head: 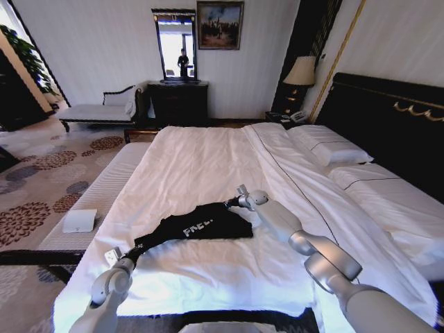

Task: Fold the clothes on the bed.

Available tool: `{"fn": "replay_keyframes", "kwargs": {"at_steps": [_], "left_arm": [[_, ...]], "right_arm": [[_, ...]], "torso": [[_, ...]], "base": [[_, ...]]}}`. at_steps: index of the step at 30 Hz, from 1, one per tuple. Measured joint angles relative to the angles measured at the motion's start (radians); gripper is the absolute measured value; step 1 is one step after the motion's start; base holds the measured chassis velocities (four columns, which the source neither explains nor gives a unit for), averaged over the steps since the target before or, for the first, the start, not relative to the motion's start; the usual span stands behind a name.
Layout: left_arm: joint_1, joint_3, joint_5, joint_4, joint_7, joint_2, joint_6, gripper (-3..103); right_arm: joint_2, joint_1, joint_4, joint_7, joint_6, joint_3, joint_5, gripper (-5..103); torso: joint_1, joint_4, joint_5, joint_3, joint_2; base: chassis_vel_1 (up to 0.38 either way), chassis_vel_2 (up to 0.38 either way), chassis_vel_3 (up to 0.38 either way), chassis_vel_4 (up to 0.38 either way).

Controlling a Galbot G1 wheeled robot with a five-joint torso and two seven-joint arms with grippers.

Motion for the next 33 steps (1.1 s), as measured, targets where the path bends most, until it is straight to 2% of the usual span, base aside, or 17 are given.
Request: {"fn": "replay_keyframes", "kwargs": {"at_steps": [2,3,5,7,8,10,12,13,17,18,20,23,26,27,31,32,33], "left_arm": [[-0.004,-0.004,-0.013,-0.012,-0.001,0.006,-0.007,0],[-0.004,-0.004,-0.013,-0.012,-0.001,0.006,-0.007,0],[-0.017,-0.013,-0.039,-0.029,-0.002,0.017,-0.024,0],[-0.039,-0.023,-0.066,-0.047,-0.005,0.029,-0.041,0],[-0.039,-0.023,-0.066,-0.047,-0.005,0.029,-0.041,0],[-0.076,-0.035,-0.103,-0.072,-0.017,0.045,-0.051,0],[-0.122,-0.045,-0.141,-0.097,-0.028,0.059,-0.059,0],[-0.122,-0.045,-0.141,-0.097,-0.028,0.059,-0.059,0],[-0.233,-0.063,-0.225,-0.159,-0.053,0.094,-0.067,0],[-0.233,-0.063,-0.225,-0.159,-0.053,0.094,-0.067,0],[-0.278,-0.076,-0.278,-0.209,-0.06,0.117,-0.073,0],[-0.313,-0.092,-0.325,-0.258,-0.065,0.142,-0.077,0],[-0.375,-0.12,-0.396,-0.34,-0.076,0.2,-0.078,0],[-0.375,-0.12,-0.396,-0.34,-0.076,0.2,-0.078,0],[-0.453,-0.147,-0.487,-0.391,-0.099,0.314,-0.077,0],[-0.453,-0.147,-0.487,-0.391,-0.099,0.314,-0.077,0],[-0.471,-0.156,-0.514,-0.397,-0.103,0.345,-0.077,0]], "right_arm": [[-0.018,-0.017,0.02,-0.019,0.053,0.021,0.024,0],[-0.018,-0.017,0.02,-0.019,0.053,0.021,0.024,0],[-0.041,-0.036,0.032,-0.081,0.18,0.047,0.07,0],[-0.075,-0.058,0.067,-0.137,0.277,0.076,0.116,0],[-0.075,-0.058,0.067,-0.137,0.277,0.076,0.116,0],[-0.137,-0.1,0.15,-0.157,0.325,0.107,0.198,0],[-0.199,-0.15,0.26,-0.148,0.339,0.146,0.281,0],[-0.199,-0.15,0.26,-0.148,0.339,0.146,0.281,0],[-0.294,-0.26,0.535,-0.062,0.353,0.264,0.429,0],[-0.294,-0.26,0.535,-0.062,0.353,0.264,0.429,0],[-0.331,-0.318,0.663,0.008,0.365,0.333,0.502,0],[-0.353,-0.361,0.768,0.053,0.374,0.391,0.551,0],[-0.39,-0.441,0.951,0.133,0.396,0.52,0.603,0],[-0.39,-0.441,0.951,0.133,0.396,0.52,0.603,0],[-0.439,-0.553,1.138,0.215,0.385,0.672,0.703,0],[-0.439,-0.553,1.138,0.215,0.385,0.672,0.703,0],[-0.457,-0.578,1.186,0.233,0.38,0.7,0.732,0]], "torso": [[0.0,0.0001,0.0,0.0,0.0],[0.0,0.0001,0.0,0.0,0.0],[0.0,0.0001,0.0001,0.0,0.0],[0.0,0.0004,0.0002,0.0,0.0],[0.0,0.0004,0.0002,0.0,0.0],[0.0,0.0003,0.0002,0.0,0.0],[0.0,-0.0005,0.0003,0.0,0.0],[0.0,-0.0005,0.0003,0.0,0.0],[0.0,-0.0004,0.0003,0.0,0.0],[0.0,-0.0004,0.0003,0.0,0.0],[0.0,-0.0001,0.0,0.0,0.0],[0.0,-0.0001,0.0002,0.0,0.0],[0.0,0.0,0.0001,0.0,0.0],[0.0,0.0,0.0001,0.0,0.0],[0.0,-0.0002,-0.0001,0.0,0.0],[0.0,-0.0002,-0.0001,0.0,0.0],[0.0,-0.0003,0.0003,0.0,0.0]], "base": [[0.0,0.0,0.0,0.0],[0.0,0.0,0.0,0.0],[0.0,0.0,0.0,0.0],[0.0,0.0,0.0,0.0],[0.0,0.0,0.0,0.0],[0.0,0.0,0.0,0.0],[0.0,0.0,0.0,0.0],[0.0,0.0,0.0,0.0],[0.0,0.0,0.0,0.0],[0.0,0.0,0.0,0.0],[0.0,0.0,0.0,0.0],[0.0,0.0,0.0,0.0],[0.0,0.0,0.0,0.0],[0.0,0.0,0.0,0.0],[0.0,0.0,0.0,0.0],[0.0,0.0,0.0,0.0],[0.0,0.0,0.0,0.0]]}}
